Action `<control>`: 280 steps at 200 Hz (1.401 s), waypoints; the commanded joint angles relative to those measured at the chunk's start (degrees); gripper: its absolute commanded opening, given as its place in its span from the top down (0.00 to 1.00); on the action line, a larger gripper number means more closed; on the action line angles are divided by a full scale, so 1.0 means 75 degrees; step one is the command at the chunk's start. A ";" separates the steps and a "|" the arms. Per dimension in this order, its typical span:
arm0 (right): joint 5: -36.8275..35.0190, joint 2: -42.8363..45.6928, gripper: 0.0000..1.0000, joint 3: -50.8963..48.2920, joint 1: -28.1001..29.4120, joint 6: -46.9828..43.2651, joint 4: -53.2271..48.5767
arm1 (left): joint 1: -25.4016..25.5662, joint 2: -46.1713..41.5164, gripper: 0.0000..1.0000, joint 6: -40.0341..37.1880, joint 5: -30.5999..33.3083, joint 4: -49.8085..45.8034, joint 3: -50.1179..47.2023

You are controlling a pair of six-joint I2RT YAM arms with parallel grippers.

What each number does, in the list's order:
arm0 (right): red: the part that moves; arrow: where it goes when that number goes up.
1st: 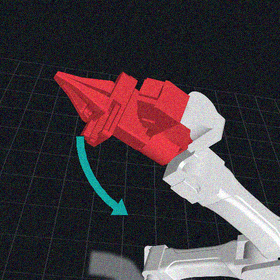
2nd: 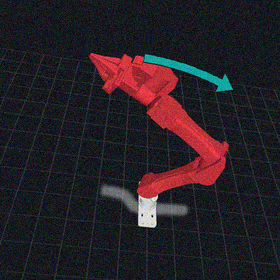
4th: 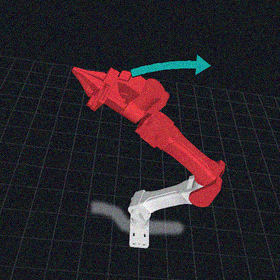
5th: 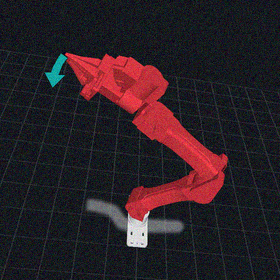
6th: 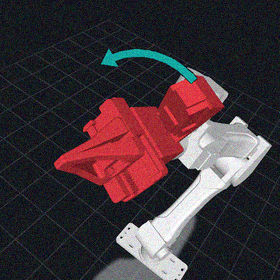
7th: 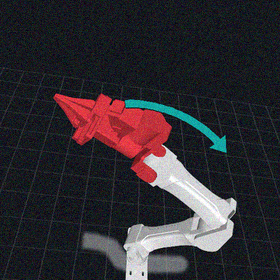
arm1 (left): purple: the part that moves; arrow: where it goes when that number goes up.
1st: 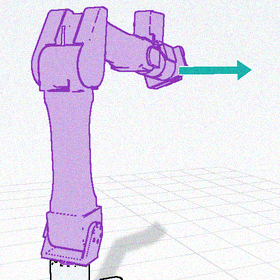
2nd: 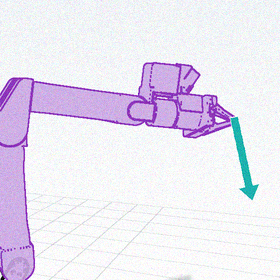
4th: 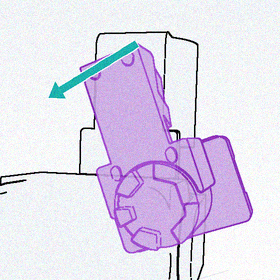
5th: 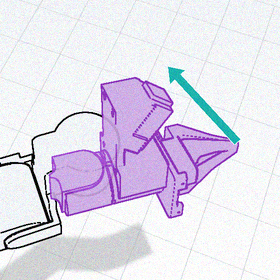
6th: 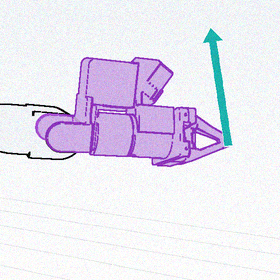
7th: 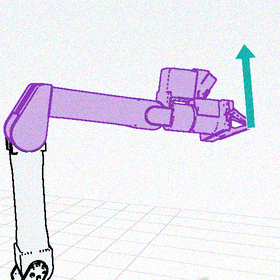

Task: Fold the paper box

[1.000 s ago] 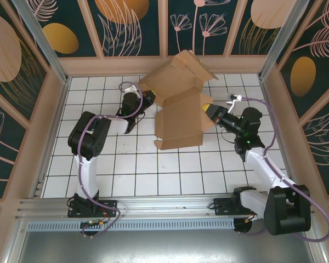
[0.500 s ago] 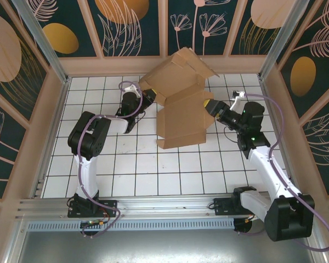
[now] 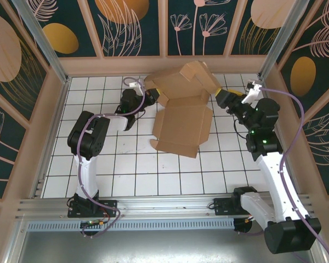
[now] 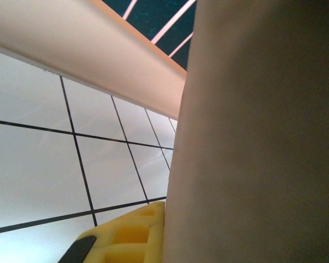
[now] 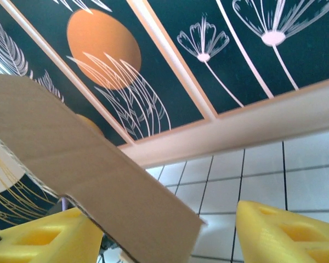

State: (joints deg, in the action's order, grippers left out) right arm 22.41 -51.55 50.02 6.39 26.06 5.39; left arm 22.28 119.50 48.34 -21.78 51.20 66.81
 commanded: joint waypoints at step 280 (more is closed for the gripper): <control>0.1990 -0.1265 0.50 0.1219 0.0255 -0.2097 -0.0734 | -0.0147 0.0110 1.00 -0.0486 -0.1195 -0.0920 0.0866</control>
State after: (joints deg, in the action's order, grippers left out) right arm 39.48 -61.41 59.00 6.28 17.52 2.13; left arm 21.63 120.86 46.22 -29.63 44.75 71.70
